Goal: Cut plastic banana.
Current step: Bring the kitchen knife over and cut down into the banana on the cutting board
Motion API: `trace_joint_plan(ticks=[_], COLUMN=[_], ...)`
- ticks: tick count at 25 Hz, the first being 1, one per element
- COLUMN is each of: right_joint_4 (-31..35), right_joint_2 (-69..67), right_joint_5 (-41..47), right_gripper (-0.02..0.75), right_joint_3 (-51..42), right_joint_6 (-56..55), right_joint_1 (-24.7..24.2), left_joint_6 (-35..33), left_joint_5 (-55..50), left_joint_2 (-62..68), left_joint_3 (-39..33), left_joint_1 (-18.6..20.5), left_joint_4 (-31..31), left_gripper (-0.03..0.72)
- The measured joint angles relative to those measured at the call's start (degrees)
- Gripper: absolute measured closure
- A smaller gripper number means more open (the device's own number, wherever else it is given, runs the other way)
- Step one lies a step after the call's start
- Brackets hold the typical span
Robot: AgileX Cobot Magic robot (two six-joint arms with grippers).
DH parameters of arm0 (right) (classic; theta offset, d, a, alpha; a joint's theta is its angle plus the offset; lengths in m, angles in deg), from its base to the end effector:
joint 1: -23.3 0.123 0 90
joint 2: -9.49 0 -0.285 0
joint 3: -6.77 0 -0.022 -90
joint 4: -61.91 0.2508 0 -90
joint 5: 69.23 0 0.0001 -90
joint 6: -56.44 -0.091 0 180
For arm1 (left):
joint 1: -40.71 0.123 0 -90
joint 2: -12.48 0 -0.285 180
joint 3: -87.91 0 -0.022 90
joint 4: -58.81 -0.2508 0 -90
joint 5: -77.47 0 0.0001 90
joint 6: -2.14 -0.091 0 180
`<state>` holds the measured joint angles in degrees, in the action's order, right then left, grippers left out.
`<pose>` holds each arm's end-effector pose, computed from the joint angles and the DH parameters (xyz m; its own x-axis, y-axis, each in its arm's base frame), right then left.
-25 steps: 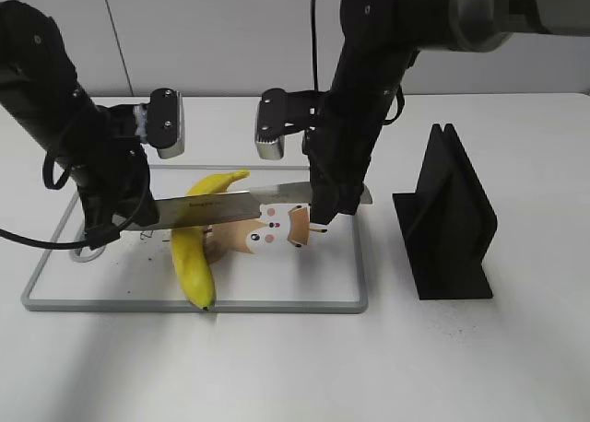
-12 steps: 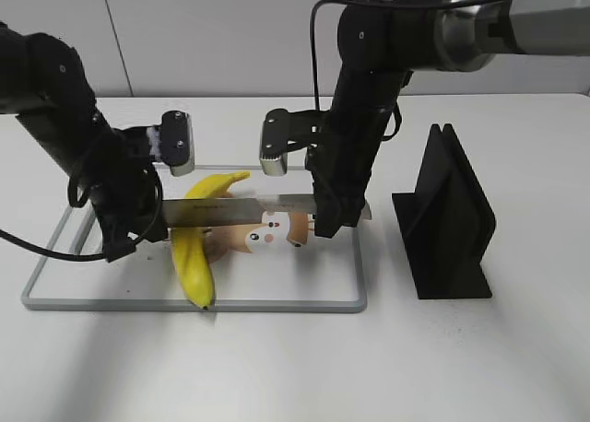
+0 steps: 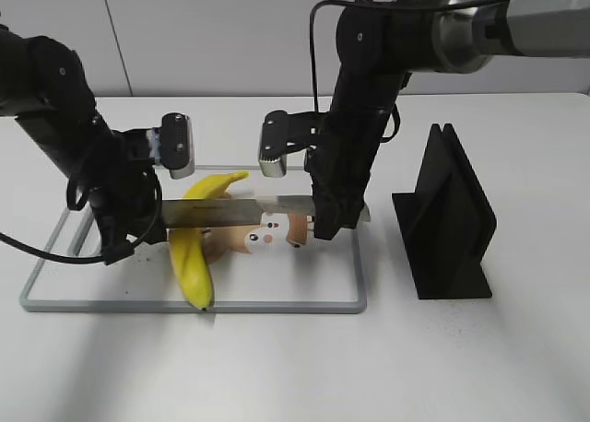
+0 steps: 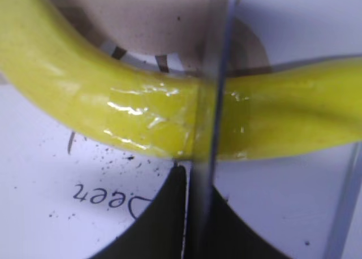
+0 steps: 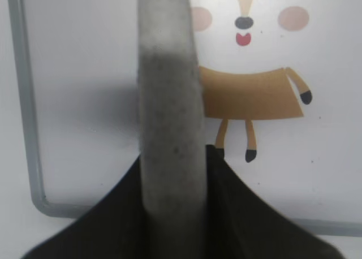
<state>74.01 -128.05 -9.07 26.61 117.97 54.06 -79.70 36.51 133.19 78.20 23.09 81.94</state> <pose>0.3754 0.2427 0.1289 -0.0667 -0.9821 -0.1763 -0.9964 0.0561 0.0643 0.3431 -0.1336 0.1358 -0.1059 0.9446 -0.3107 0.9896 0.1308 0.0602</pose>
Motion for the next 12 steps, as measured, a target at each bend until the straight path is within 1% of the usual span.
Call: trace_joint_plan(ticks=[3,5,6,8,10,12], right_joint_4=[0.4,0.7,0.8,0.8,0.8,0.8], right_joint_2=[0.4,0.6,0.7,0.9,0.9,0.9], right_joint_5=[0.3,1.0,1.3,1.7,1.7,2.2], right_gripper=[0.538,0.538,0.538,0.543,0.547,0.549], right_joint_3=[0.0,-0.1,-0.1,0.4,1.2,2.5], right_joint_6=[0.0,0.0,-0.1,-0.4,-0.9,-1.5], right_joint_1=[0.1,0.2,0.2,0.2,0.2,0.2], left_joint_6=[0.4,0.9,1.2,1.6,2.0,2.2], left_joint_5=[-0.8,-1.2,-1.3,-1.5,-1.5,-1.4], left_joint_2=[-1.0,-1.8,-2.4,-3.6,-4.5,-5.2], left_joint_3=[-0.7,-1.0,-1.1,-1.1,-1.1,-1.1], left_joint_1=[0.0,0.0,0.0,0.0,0.0,0.0], left_joint_4=[-0.2,0.2,0.4,1.0,1.3,1.3], left_gripper=[0.704,0.669,0.626,0.507,0.358,0.254])
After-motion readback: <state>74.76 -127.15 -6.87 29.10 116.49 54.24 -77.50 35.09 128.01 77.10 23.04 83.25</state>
